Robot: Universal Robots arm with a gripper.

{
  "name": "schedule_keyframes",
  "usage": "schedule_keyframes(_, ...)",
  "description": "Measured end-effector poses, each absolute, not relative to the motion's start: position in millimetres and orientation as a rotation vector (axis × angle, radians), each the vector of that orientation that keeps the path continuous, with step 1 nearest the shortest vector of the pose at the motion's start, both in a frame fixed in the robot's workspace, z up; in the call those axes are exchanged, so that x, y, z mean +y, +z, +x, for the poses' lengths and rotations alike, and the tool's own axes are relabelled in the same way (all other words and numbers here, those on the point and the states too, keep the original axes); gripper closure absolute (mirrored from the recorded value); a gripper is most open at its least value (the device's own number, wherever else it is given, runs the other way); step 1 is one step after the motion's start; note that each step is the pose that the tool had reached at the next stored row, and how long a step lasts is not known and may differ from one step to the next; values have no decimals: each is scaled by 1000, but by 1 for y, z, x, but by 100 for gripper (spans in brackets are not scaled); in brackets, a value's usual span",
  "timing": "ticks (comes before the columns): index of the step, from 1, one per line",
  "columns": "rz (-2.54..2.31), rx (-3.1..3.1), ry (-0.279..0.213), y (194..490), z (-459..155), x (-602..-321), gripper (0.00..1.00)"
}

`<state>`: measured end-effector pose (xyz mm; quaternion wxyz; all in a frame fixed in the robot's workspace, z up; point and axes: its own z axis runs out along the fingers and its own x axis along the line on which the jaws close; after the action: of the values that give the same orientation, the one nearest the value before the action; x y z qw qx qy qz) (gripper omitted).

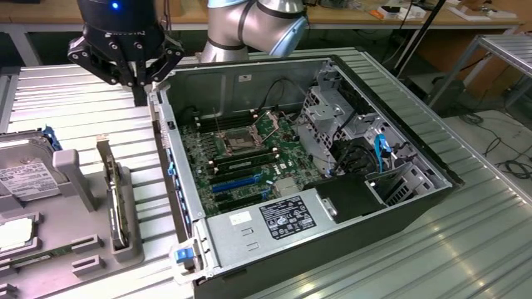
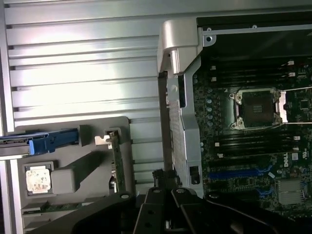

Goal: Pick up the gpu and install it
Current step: 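Reach for the gpu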

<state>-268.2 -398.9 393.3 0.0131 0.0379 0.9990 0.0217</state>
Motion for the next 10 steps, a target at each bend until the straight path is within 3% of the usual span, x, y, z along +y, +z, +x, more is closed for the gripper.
schedule_keyframes(10, 118, 3112, 68, 393, -287, -399, 89)
